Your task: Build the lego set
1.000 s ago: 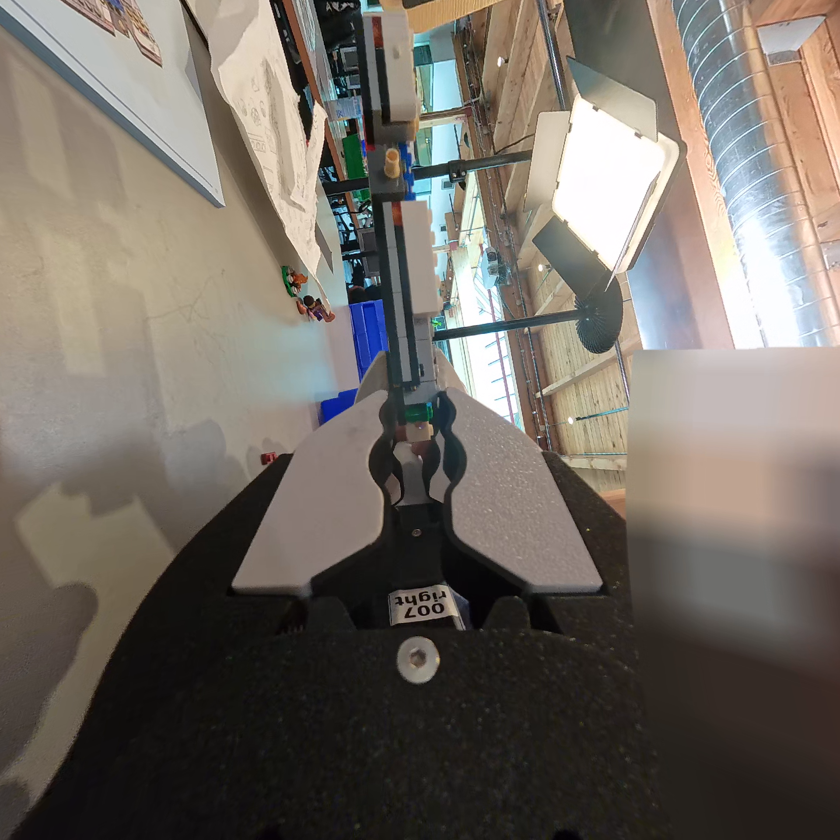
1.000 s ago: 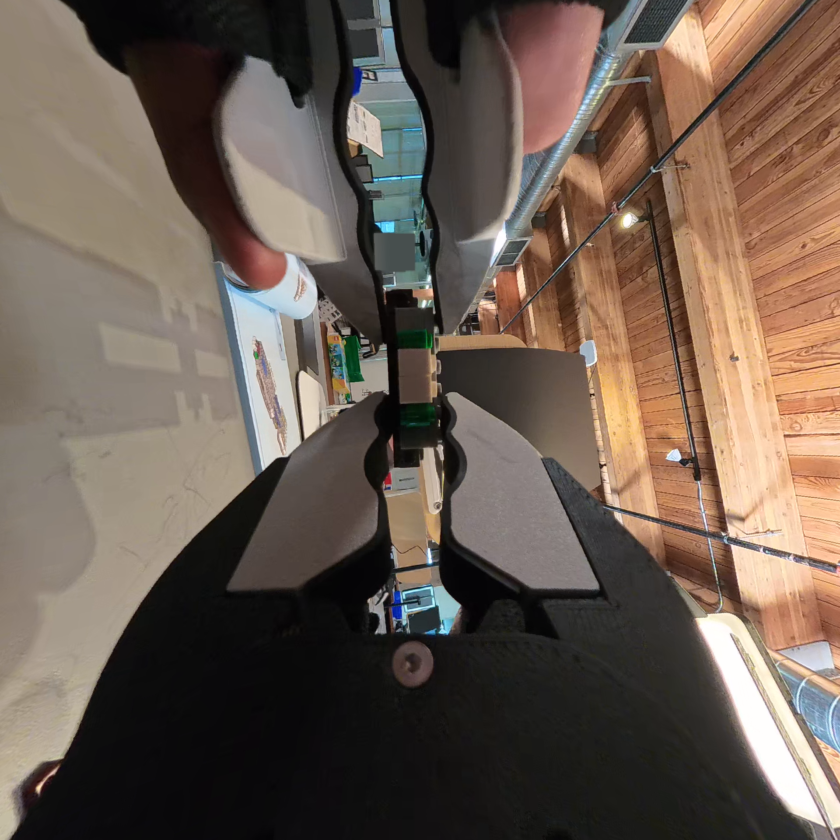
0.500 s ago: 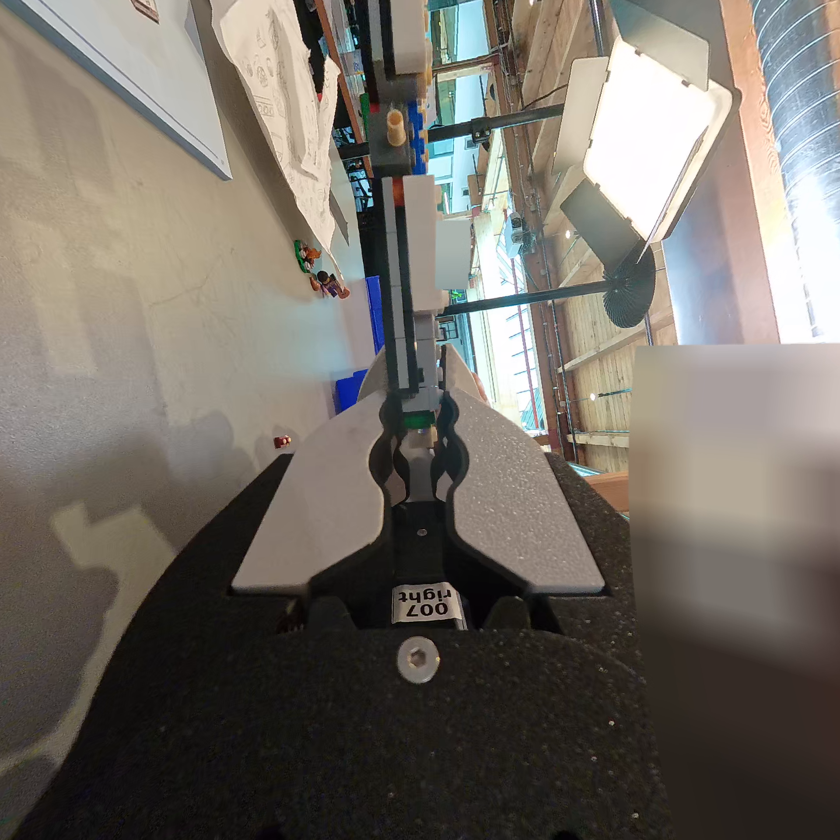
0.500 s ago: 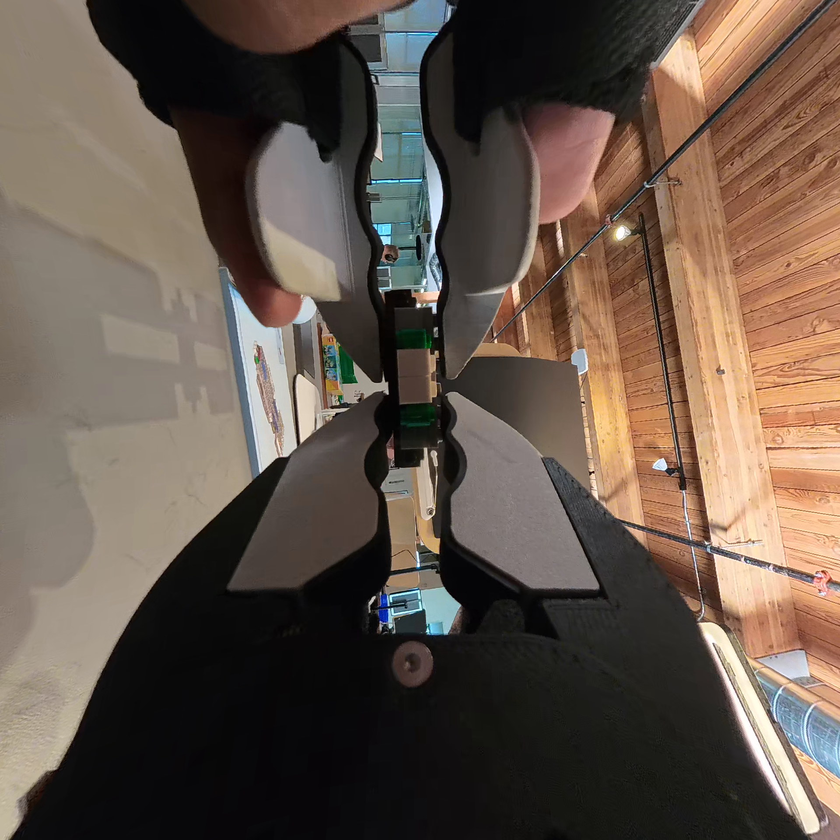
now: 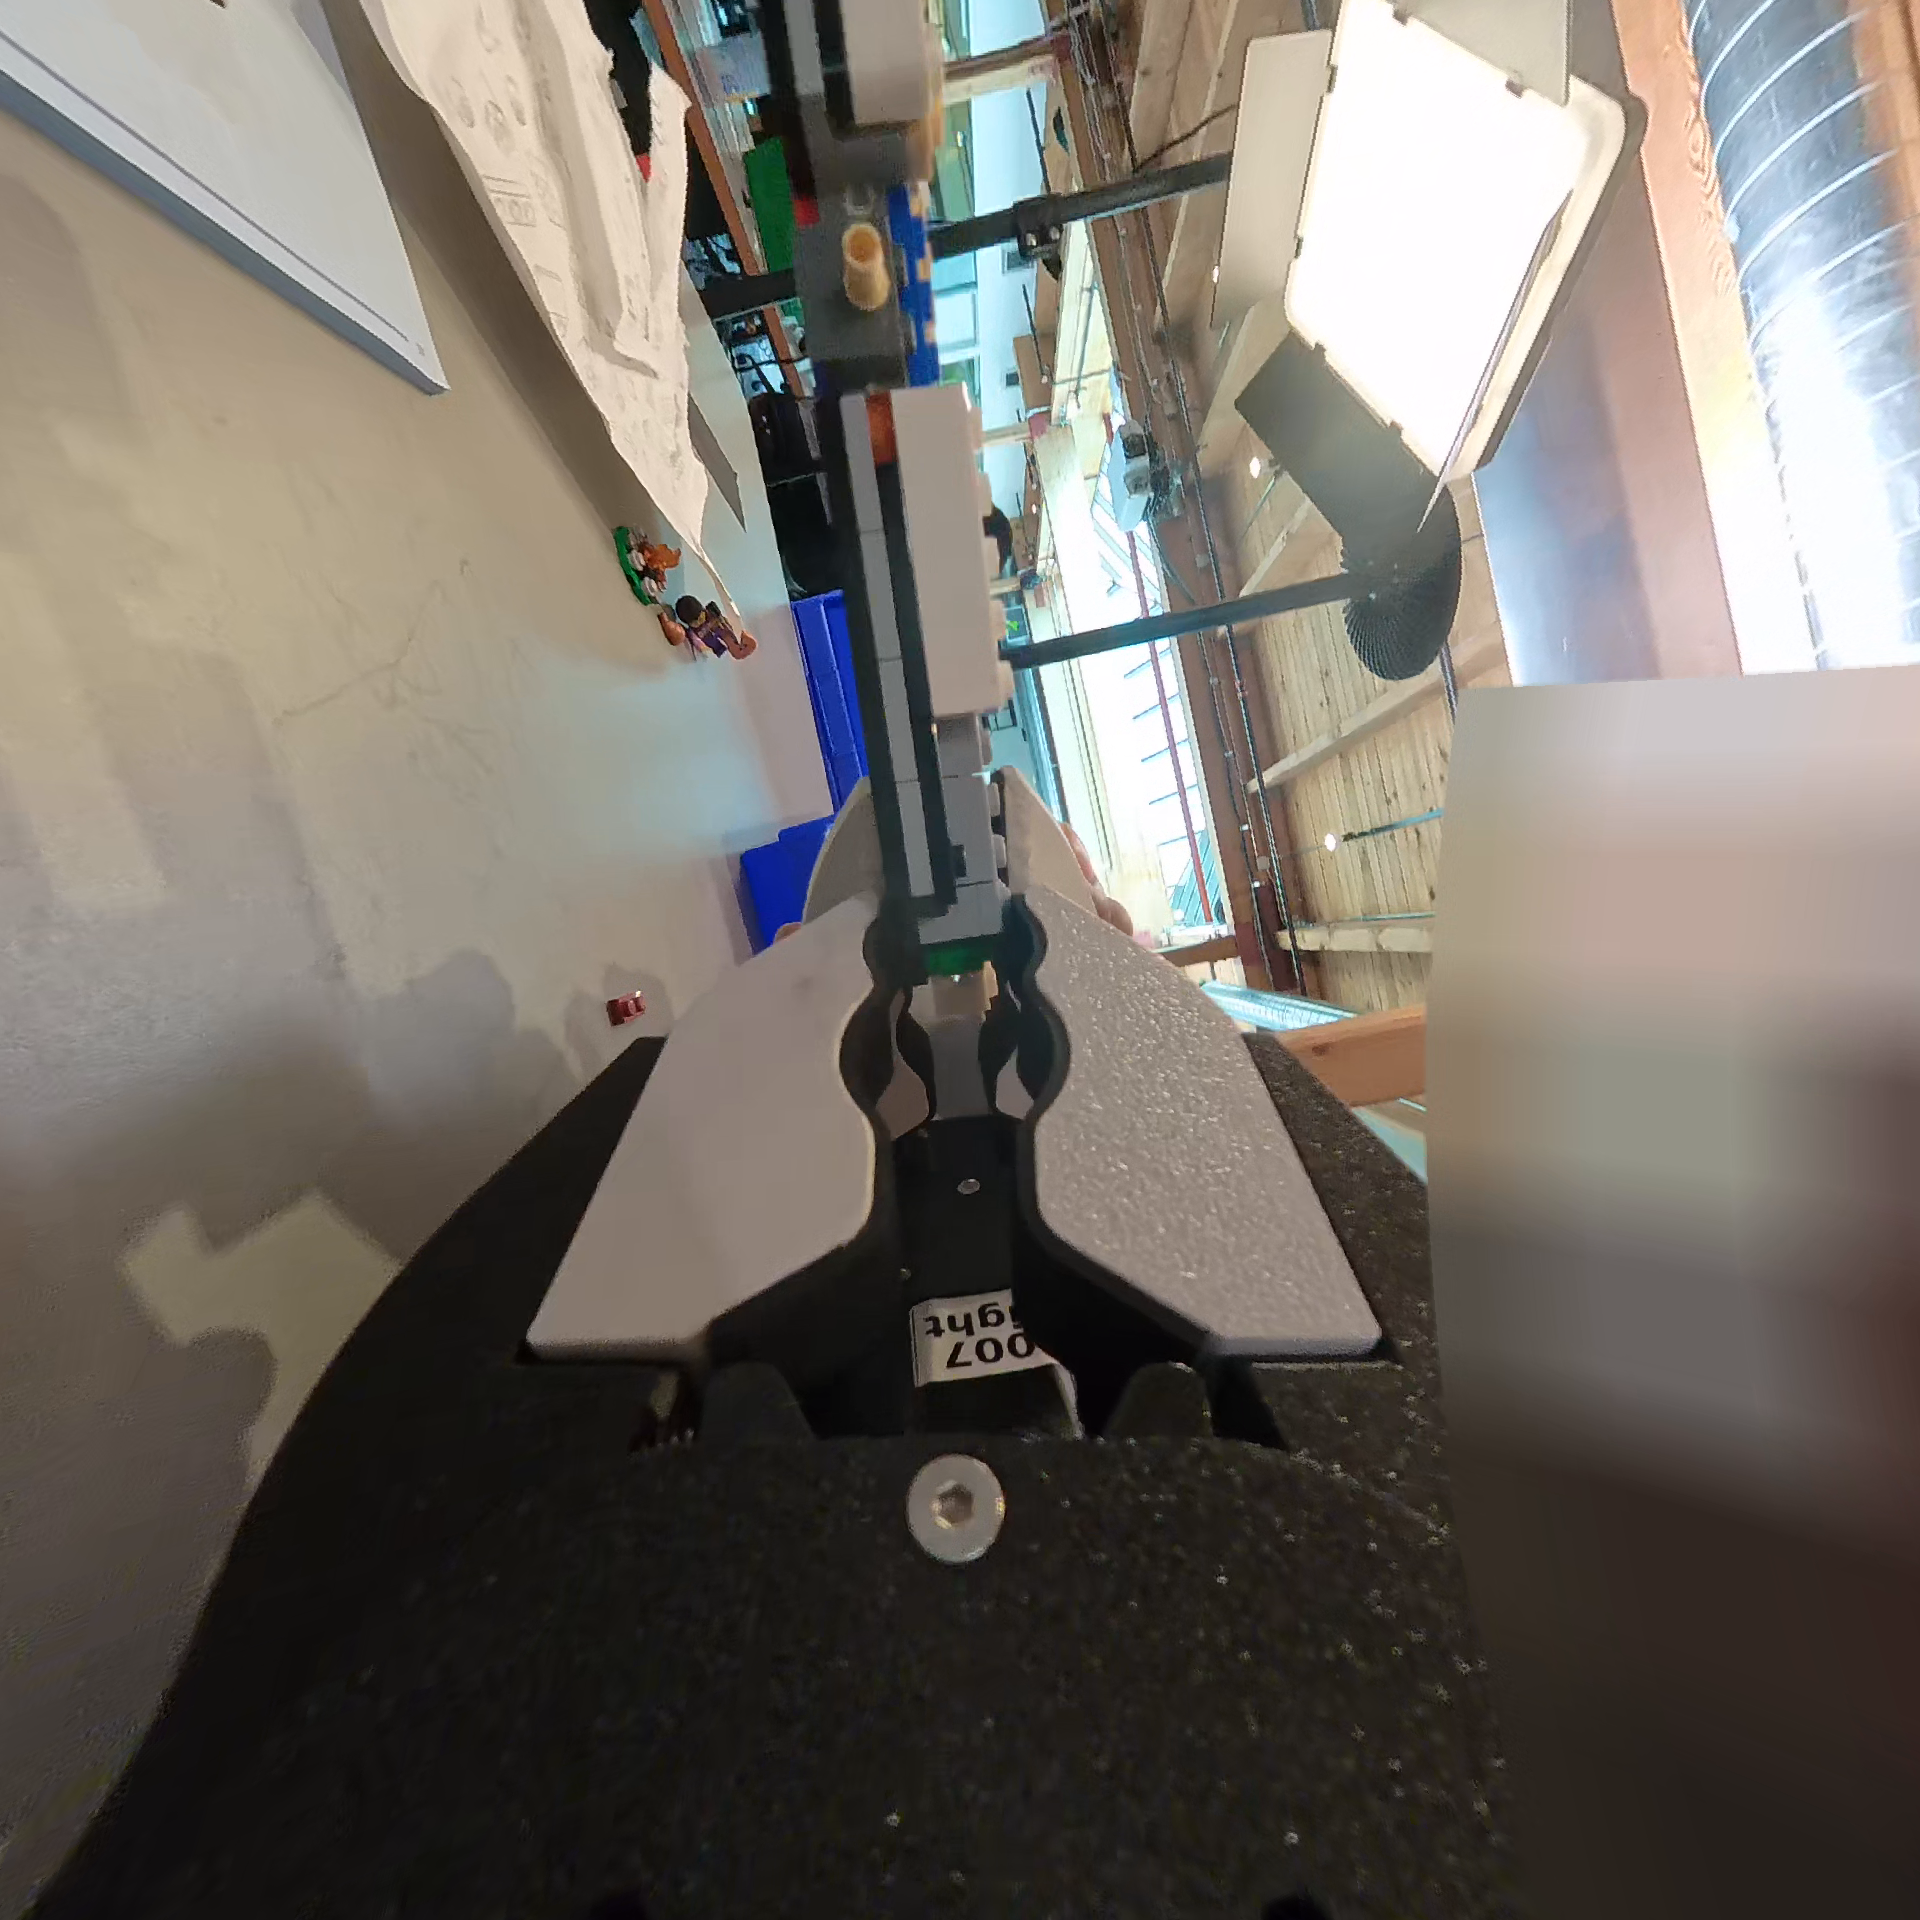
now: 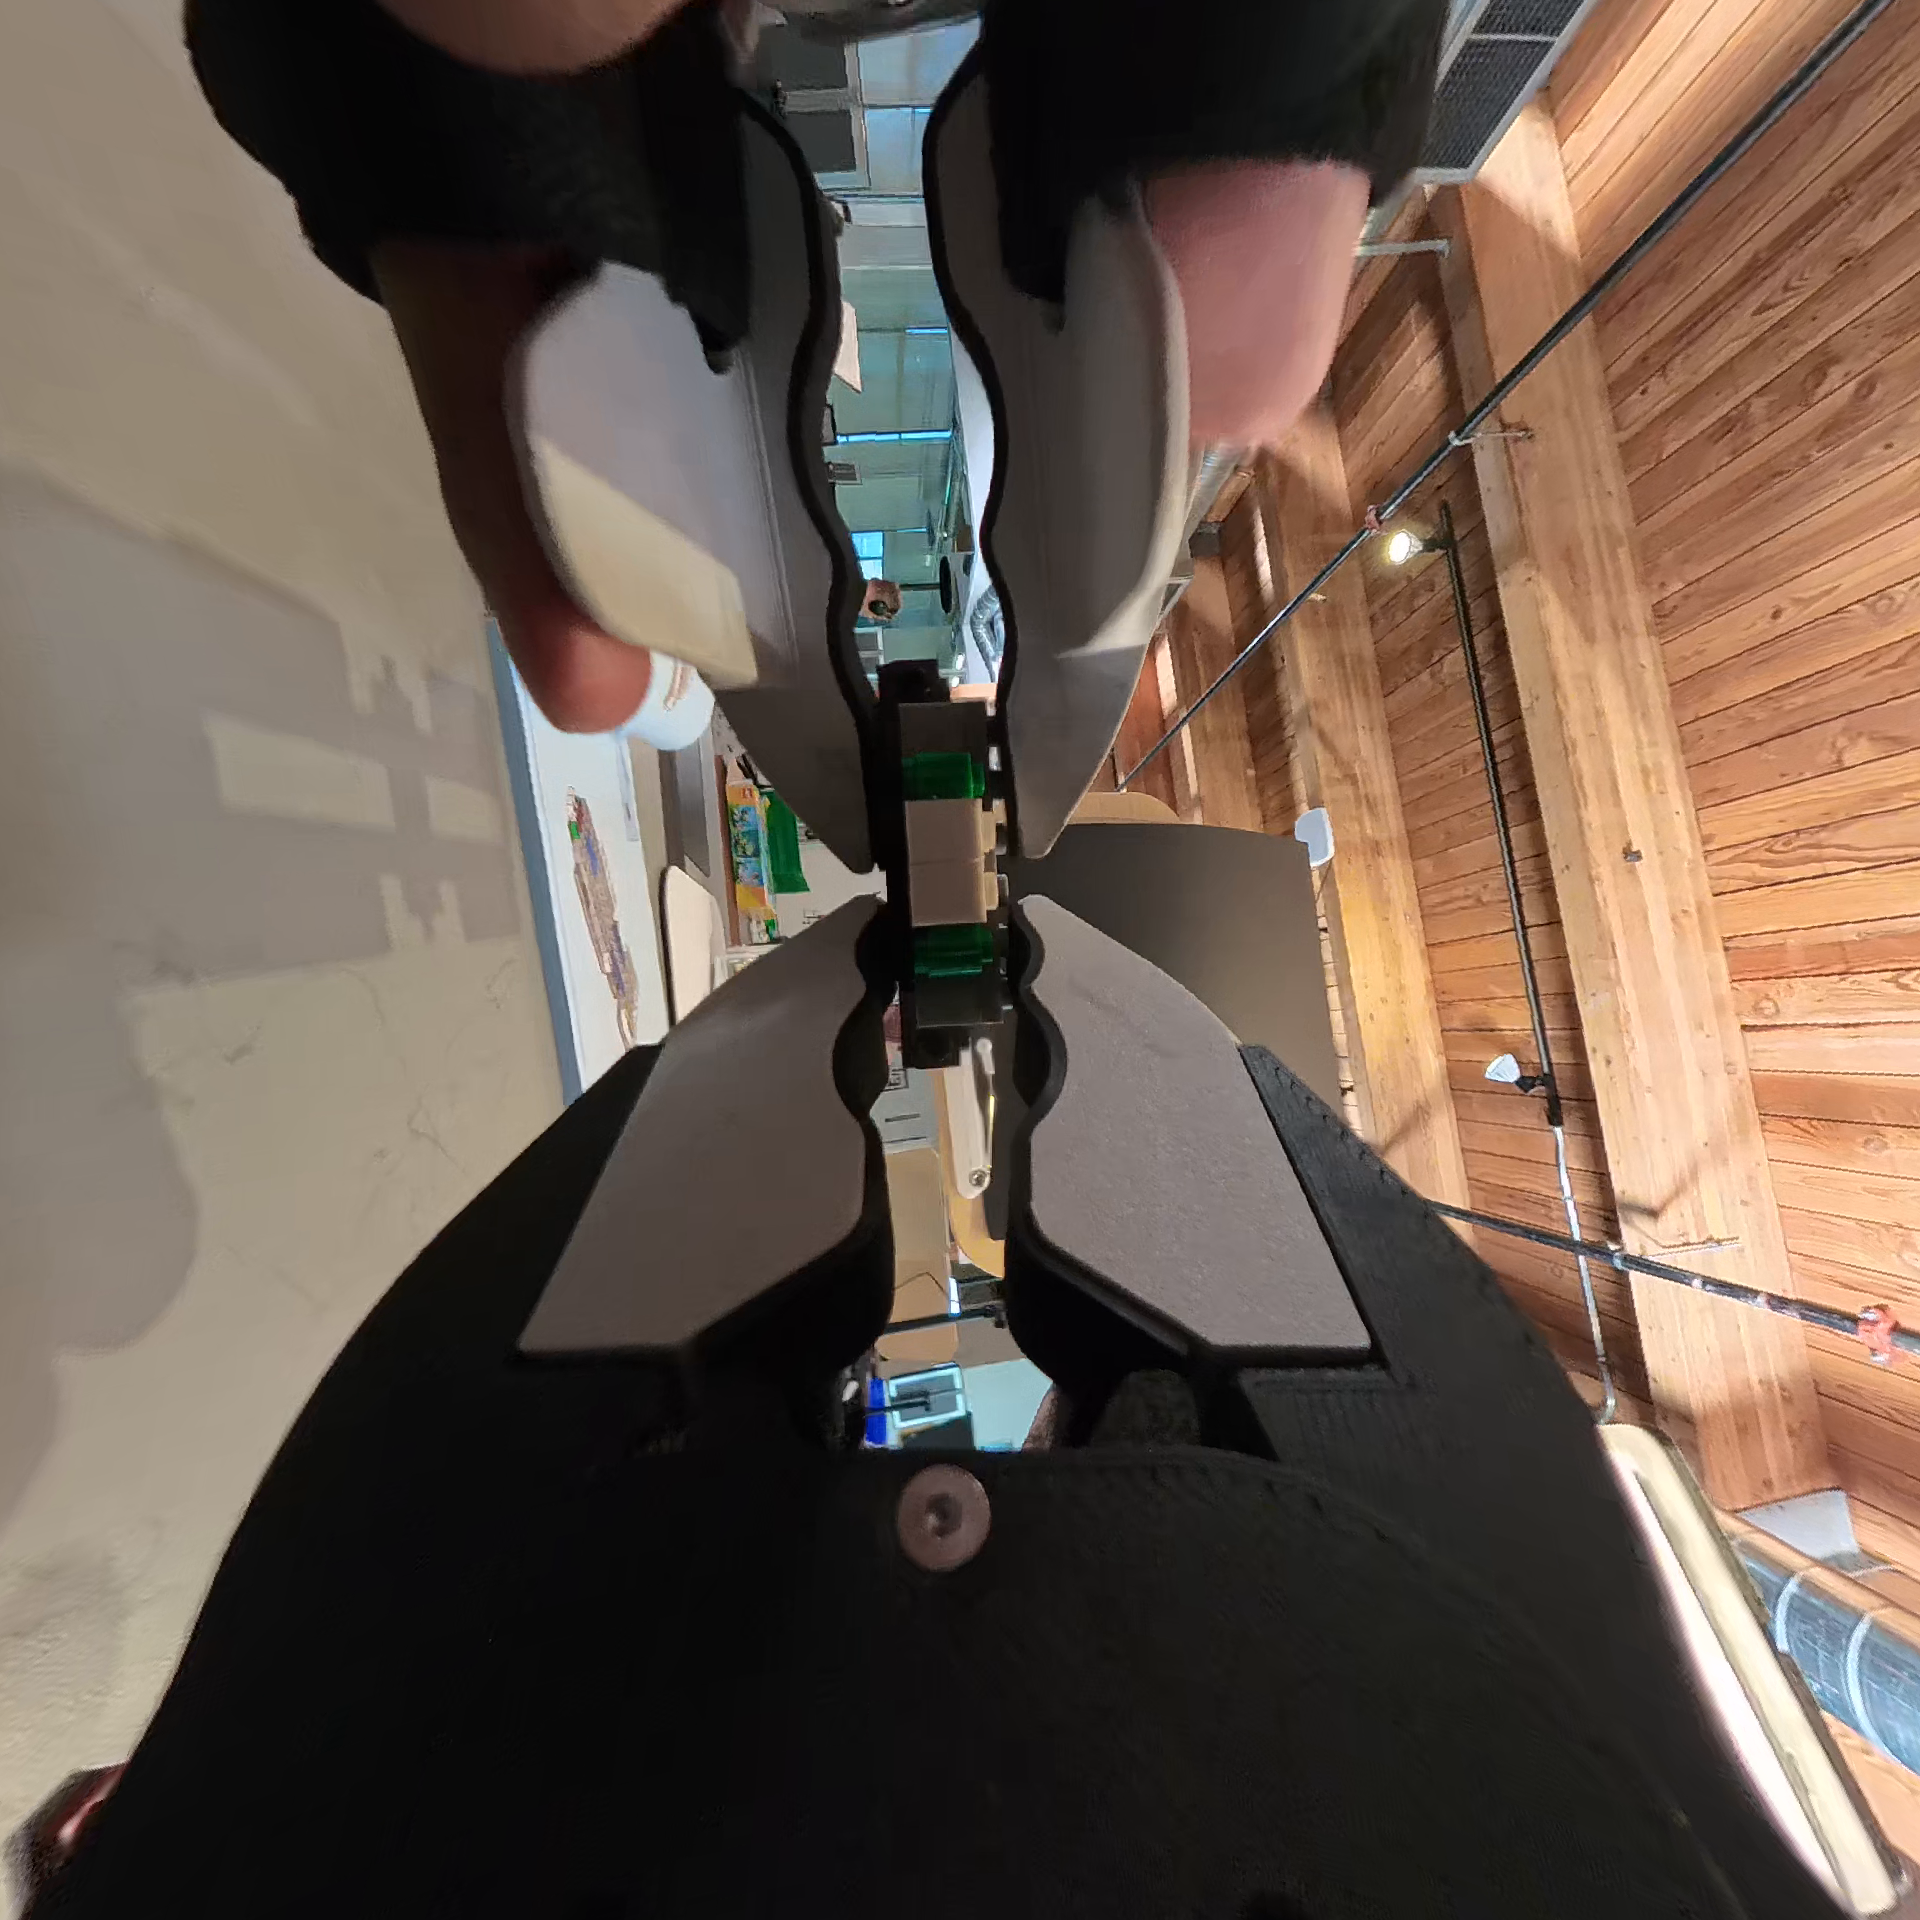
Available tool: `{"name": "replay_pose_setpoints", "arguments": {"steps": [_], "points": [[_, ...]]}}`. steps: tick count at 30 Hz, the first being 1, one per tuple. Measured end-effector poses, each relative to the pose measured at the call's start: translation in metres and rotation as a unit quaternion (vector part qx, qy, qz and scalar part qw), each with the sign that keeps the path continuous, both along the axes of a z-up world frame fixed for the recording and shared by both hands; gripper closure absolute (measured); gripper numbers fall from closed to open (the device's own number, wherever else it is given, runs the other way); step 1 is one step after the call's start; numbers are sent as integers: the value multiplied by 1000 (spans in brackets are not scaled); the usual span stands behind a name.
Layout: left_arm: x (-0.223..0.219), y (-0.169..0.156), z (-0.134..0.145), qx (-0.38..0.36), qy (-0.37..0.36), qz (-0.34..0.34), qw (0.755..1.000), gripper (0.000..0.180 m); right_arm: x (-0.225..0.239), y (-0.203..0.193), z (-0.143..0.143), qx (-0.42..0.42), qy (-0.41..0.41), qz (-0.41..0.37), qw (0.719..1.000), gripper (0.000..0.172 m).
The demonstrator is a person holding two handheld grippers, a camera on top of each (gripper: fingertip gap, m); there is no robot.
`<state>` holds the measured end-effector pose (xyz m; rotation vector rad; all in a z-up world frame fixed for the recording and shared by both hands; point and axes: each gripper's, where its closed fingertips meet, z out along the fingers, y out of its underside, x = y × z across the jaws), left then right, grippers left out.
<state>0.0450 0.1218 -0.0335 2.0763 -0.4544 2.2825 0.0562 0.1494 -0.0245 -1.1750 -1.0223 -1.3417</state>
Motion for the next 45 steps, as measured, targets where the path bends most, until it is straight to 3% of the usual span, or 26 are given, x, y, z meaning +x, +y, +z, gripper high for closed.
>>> {"name": "replay_pose_setpoints", "arguments": {"steps": [3, 6, 11, 15, 20, 25, 31, 37, 45], "points": [[-4, 3, 0, 6, -7, -9, 1000, 138, 2, -1, 0, 2, 2, -2, 1000, 152], [-7, 15, -1, -1, -19, -3, 1000, 130, -1, -2, -1, 0, -3, 12, 1000, 152], [0, 16, -4, -14, -18, -41, 999, 133, -13, -4, -8, -7, -19, 33, 999, 152], [3, 17, -8, -18, -19, -57, 998, 158, -19, -4, -11, -9, -26, 44, 999, 152], [-3, 21, -17, -33, -39, -55, 997, 161, -27, -3, -17, -24, -8, 70, 997, 150], [-11, 35, -31, -62, -55, -22, 996, 161, -31, -4, -28, -59, 6, 84, 995, 143], [-19, 72, -40, -34, -42, 36, 998, 161, -14, -5, -28, -85, 36, 60, 994, 142], [-19, 84, -40, -19, -38, 45, 998, 161, 22, -10, -37, -170, 152, 20, 973, 146], [-22, 65, -44, -15, -35, 25, 999, 161, 52, -52, -32, -241, 332, -6, 912, 147]]}}
